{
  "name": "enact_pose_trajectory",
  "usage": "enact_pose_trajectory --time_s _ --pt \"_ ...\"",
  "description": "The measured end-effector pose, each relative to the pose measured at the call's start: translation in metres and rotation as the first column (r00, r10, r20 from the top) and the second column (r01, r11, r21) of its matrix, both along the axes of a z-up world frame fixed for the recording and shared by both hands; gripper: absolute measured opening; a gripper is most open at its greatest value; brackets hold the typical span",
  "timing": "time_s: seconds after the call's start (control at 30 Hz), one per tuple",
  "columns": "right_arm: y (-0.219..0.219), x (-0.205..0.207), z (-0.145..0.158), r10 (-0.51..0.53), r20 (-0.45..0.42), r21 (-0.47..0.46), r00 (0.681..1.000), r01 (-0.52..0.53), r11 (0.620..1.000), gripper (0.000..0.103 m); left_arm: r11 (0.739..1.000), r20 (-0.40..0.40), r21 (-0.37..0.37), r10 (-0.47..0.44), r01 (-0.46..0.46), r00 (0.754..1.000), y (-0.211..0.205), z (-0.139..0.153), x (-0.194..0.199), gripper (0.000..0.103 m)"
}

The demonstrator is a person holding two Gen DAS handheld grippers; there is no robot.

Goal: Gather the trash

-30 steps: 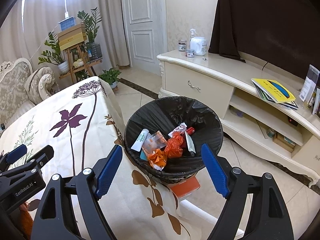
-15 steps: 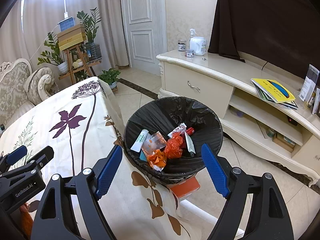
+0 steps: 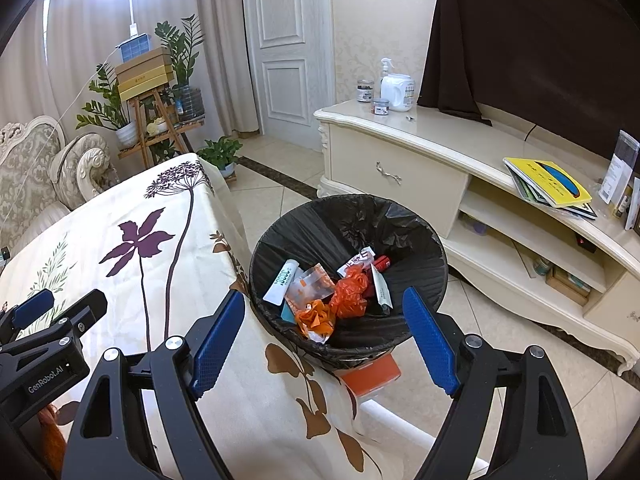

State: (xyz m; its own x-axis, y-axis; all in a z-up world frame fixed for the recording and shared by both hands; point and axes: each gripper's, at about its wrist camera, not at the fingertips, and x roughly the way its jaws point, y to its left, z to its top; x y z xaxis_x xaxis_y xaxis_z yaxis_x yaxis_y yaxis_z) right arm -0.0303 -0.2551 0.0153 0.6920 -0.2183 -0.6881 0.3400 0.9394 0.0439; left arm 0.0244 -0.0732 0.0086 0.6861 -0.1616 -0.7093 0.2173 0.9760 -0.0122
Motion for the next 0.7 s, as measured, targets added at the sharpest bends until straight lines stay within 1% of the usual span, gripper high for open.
enact_pose_trajectory --time_s 0.7 --pt "0.0011 0.0023 0.0005 0.0 -0.001 -0.003 1.0 0.0 1.0 0.079 1.0 -0.011 -0.009 0.003 -0.003 1.0 -0.0021 0.0 0.0048 0.091"
